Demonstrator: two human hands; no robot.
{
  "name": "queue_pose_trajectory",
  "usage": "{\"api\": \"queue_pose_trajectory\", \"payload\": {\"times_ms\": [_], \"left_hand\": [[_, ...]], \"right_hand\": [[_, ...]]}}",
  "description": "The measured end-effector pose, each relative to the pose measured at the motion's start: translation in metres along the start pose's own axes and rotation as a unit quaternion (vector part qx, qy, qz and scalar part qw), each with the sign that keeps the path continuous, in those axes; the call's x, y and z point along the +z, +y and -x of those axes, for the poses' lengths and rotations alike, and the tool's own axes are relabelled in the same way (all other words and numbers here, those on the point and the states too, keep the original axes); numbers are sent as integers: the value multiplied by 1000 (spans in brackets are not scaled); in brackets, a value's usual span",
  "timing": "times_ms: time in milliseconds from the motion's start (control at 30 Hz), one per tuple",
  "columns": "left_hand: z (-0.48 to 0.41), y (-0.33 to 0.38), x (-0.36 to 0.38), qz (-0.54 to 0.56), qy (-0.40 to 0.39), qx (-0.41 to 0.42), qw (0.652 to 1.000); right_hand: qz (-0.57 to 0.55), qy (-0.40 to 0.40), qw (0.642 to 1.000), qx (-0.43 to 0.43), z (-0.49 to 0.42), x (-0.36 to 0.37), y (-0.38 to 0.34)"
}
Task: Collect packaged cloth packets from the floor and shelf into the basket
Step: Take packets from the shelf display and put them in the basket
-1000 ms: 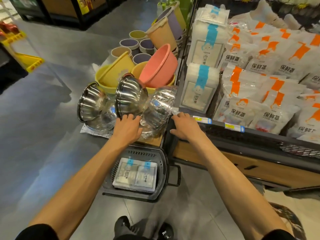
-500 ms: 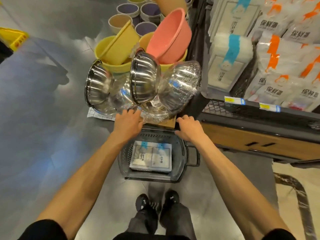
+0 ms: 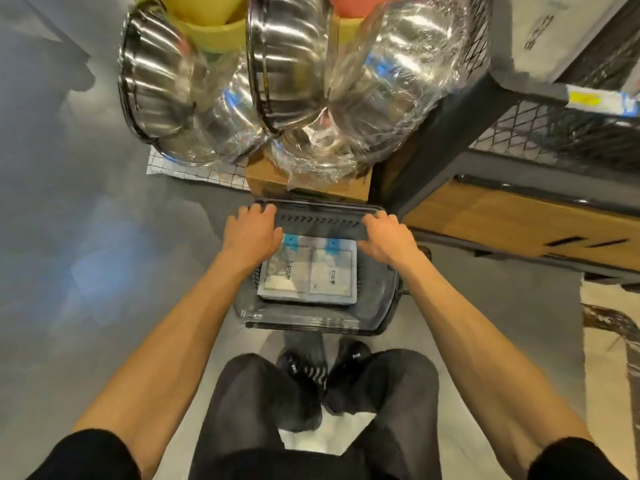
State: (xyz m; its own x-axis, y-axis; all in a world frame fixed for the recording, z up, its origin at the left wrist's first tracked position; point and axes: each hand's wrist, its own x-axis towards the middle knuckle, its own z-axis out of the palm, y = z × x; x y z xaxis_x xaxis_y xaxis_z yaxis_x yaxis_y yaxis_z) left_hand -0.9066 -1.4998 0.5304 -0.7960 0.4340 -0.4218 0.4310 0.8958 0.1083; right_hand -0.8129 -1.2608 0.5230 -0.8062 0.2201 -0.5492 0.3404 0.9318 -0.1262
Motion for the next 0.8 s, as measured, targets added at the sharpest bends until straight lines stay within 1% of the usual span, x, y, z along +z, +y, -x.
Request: {"api": "queue_pose_trajectory", "payload": {"times_ms": [167, 267, 367, 433, 500, 567, 667, 733, 800], "left_hand": [[-55, -15, 119, 17, -10, -11, 1000], [-86, -24, 189, 37, -30, -28, 998], [-122, -32, 251, 47, -24, -41, 998], [-149, -35, 290, 39, -2, -41, 998], [-173, -36, 324, 29, -4, -43, 999], [-197, -40, 355, 44, -4, -50, 998], [-225, -46, 390, 63, -33, -79, 994], [-232, -52, 411, 86, -66, -107, 988], [-234, -57, 423, 104, -72, -135, 983]], "right_hand": [[-10, 2, 1000, 25, -69, 105, 18], [-29, -10, 998, 51, -107, 166, 29], [-42, -21, 997, 61, -149, 222, 42], [-45, -20, 997, 65, -181, 257, 51], [-62, -28, 994, 82, -210, 289, 57], [-81, -11, 994, 78, -236, 319, 63], [-85, 9, 992, 90, -265, 349, 71], [-91, 7, 990, 108, -274, 365, 74], [-102, 18, 986, 129, -280, 375, 77]]}}
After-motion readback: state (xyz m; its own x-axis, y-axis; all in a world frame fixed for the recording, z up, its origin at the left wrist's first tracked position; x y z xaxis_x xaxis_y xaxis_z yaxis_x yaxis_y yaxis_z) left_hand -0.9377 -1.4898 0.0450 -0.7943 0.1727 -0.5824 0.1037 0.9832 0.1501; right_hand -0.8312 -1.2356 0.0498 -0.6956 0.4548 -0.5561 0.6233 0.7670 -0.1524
